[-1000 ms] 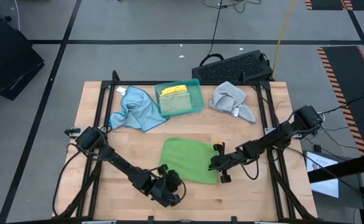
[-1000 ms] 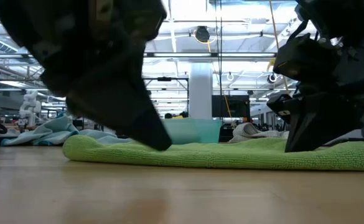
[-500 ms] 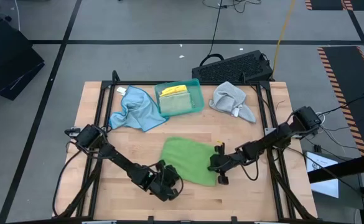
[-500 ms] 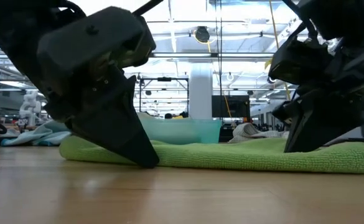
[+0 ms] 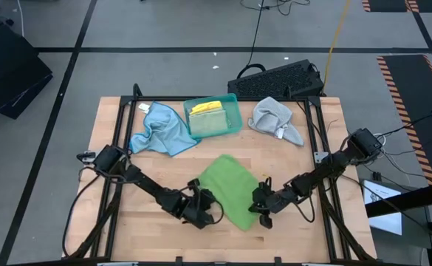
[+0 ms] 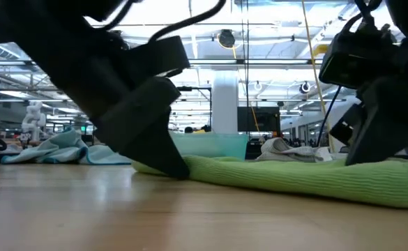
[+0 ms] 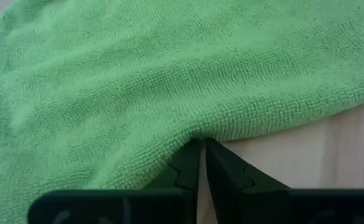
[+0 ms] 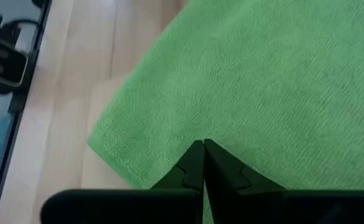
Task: Fold microfiber towels
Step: Fold the green microfiber cloth
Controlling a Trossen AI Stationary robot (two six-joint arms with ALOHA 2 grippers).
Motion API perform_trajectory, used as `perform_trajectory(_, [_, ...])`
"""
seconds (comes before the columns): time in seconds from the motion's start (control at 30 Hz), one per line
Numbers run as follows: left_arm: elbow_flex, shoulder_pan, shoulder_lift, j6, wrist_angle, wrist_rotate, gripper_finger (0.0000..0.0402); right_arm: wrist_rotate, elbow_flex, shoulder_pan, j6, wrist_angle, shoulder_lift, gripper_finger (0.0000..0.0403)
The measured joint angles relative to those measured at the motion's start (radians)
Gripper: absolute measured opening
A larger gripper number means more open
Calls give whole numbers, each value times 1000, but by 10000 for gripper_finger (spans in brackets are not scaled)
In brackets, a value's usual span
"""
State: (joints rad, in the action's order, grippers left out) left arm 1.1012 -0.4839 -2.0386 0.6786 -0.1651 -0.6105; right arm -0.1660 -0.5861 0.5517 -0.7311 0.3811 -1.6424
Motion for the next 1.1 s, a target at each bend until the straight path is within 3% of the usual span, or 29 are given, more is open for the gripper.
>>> perform_trajectory(0.27, [0, 11, 101, -76, -8, 31, 31, 33, -3, 2, 91, 0, 56, 2])
perform_trajectory(0.53, [26, -56, 173, -150, 89, 6, 30, -6, -3, 2, 223, -329, 223, 2])
perform_trajectory(0.67, [115, -70, 131, -171, 72, 11, 31, -40, 4, -1, 226, -451, 245, 2])
perform_trajectory(0.8, [206, -69, 80, -204, 66, 28, 30, -41, 38, -1, 192, -468, 229, 2])
perform_trajectory(1.1, [251, -15, -21, -138, 11, 96, 30, -37, 112, 36, 80, -338, 191, 2])
